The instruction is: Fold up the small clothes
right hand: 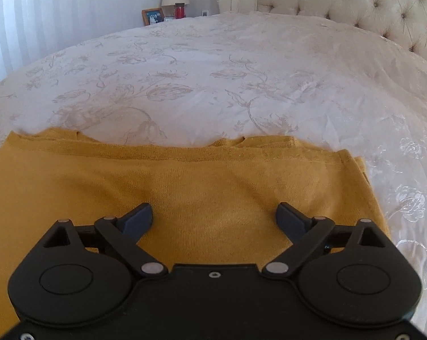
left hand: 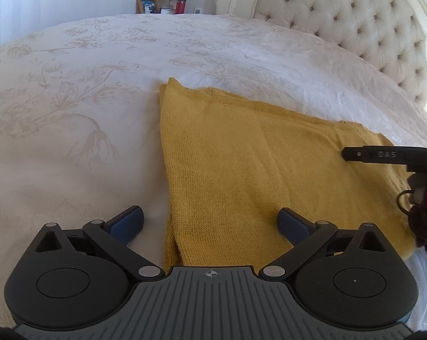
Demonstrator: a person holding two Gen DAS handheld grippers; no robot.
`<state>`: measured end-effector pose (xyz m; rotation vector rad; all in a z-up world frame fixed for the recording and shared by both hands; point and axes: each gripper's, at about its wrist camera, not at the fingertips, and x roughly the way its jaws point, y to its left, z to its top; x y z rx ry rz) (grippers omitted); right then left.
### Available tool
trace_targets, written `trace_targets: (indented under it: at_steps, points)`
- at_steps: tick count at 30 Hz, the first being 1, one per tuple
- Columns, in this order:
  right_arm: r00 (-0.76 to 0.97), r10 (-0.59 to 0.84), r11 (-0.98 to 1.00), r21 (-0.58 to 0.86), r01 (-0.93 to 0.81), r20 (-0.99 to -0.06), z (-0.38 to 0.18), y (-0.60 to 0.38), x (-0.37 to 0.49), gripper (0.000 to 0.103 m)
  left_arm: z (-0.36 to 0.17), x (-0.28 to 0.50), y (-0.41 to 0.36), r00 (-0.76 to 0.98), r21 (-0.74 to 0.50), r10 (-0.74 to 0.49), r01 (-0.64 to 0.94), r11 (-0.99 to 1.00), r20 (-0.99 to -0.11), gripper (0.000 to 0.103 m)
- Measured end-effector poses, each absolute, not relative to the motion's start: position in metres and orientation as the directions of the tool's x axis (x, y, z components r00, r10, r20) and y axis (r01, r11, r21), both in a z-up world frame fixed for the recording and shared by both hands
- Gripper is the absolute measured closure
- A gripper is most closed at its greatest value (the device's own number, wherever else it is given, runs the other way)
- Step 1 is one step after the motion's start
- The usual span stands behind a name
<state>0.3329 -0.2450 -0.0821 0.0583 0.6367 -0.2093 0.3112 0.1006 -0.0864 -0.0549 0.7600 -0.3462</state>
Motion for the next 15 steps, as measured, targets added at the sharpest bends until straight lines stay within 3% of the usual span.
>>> trace_targets:
  at_steps: [9,15]
  points:
    - [0.775,-0.219,0.976,-0.132,0.175,-0.593,-0.09,-0.237,0.26,0.001,-0.093,0.3,0.096,0.734,-0.158,-0.292,0.249,0.956,-0.613,0.0]
    - [0.82,-0.188,0.98,-0.054,0.189,-0.541,-0.112,-0.243,0.237,0.001,-0.093,0.3,0.095,0.743,-0.147,-0.293,0.258,0.955,-0.602,0.0]
